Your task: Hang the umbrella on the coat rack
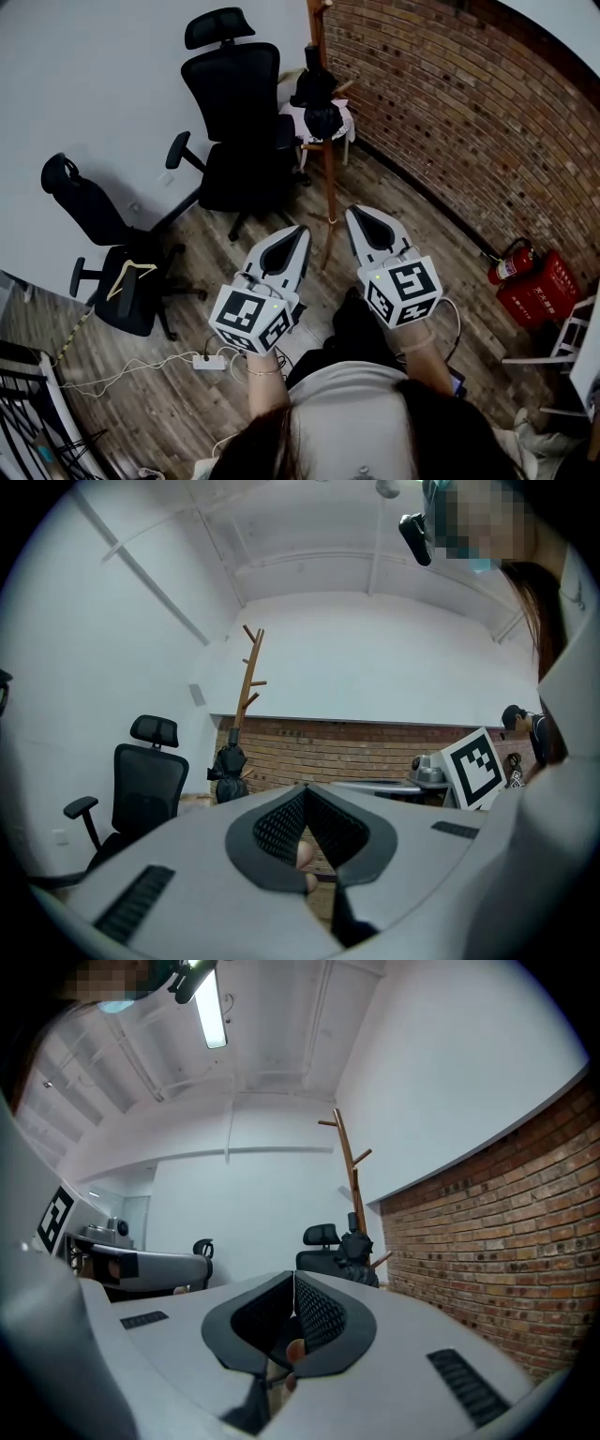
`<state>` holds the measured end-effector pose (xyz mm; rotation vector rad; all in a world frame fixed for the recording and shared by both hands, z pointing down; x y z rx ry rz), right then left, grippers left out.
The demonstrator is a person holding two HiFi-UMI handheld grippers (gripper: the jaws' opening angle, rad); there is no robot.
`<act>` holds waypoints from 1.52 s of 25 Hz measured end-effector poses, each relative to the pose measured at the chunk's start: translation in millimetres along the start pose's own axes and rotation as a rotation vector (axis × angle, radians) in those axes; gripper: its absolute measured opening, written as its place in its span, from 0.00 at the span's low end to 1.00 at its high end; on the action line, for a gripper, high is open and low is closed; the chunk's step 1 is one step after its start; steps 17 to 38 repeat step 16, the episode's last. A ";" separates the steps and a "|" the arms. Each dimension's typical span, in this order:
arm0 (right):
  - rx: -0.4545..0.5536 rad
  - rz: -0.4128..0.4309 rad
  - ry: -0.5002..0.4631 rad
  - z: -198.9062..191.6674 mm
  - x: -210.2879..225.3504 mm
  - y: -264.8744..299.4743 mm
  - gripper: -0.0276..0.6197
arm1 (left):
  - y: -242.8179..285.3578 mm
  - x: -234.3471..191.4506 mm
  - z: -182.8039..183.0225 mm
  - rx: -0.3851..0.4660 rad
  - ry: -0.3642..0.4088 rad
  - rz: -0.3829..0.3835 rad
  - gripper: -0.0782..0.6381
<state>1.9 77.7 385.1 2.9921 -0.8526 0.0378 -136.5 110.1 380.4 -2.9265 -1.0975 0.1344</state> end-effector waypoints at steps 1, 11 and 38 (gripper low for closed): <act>0.001 0.003 0.002 0.3 0.2 1.0 0.10 | 0.8 -0.3 1.1 0.002 0.002 0.000 0.12; 0.005 0.016 -0.025 5.4 4.8 12.1 0.10 | 18.1 -7.3 5.8 0.009 0.006 0.005 0.12; 0.017 0.019 -0.001 8.1 11.8 12.9 0.10 | 27.3 -6.8 4.3 0.001 0.002 0.002 0.12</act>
Point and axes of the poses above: the fingertips, and each gripper's own axes: y forward along the fingers, x to its right, z out of its top, the point moved 5 cm from there along -y, backward along the fingers, and after that the axes turned 1 degree about -z, right-handed, at the moved point
